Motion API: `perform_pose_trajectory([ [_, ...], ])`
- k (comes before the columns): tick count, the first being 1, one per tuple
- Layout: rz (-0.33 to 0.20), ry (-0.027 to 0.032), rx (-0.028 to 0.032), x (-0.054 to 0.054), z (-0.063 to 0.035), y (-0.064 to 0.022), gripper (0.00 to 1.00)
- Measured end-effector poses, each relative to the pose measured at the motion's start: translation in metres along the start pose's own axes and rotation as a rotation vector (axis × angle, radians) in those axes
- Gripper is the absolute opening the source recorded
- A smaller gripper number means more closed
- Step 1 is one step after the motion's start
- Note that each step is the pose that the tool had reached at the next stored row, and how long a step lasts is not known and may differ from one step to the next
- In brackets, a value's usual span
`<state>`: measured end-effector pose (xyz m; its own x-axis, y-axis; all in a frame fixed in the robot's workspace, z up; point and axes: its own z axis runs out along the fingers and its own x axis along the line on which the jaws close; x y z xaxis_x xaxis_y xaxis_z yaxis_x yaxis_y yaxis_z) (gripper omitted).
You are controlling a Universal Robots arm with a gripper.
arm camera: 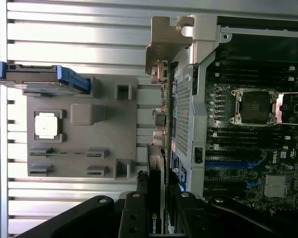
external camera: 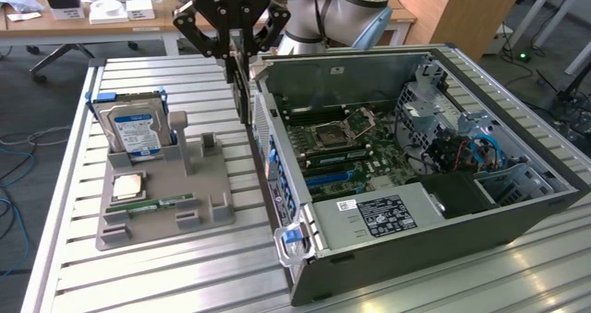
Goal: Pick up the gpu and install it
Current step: 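Pick up the gpu and move the gpu toward the slot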
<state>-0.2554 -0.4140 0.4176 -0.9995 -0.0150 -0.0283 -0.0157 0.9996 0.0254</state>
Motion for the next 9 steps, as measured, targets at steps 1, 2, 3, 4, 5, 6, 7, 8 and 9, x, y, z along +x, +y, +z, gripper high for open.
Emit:
perform_pose_trajectory([
  [1, 0.0, 0.0, 0.0, -0.0007, 0.0, 0.0, 0.26],
  [2, 0.0, 0.0, 0.0, -0.0014, 0.0, 0.0, 0.26],
  [3, 0.0, 0.0, 0.0, -0.0021, 0.0001, 0.0, 0.26],
  [4, 0.0, 0.0001, 0.0001, -0.0029, 0.0, 0.0, 0.26],
  [5, 0.0, 0.0, 0.0, -0.0036, 0.0001, 0.0, 0.26],
  [6, 0.0, 0.0, 0.0, -0.0043, 0.0001, 0.0, 0.26],
  [7, 0.0, 0.0, 0.0, -0.005, 0.0001, -0.0001, 0.26],
  [8, 0.0, 0.0, 0.0, -0.0056, 0.0002, -0.0001, 0.26],
  [9, 0.0, 0.0, 0.0, -0.0061, 0.0002, -0.0001, 0.26],
])
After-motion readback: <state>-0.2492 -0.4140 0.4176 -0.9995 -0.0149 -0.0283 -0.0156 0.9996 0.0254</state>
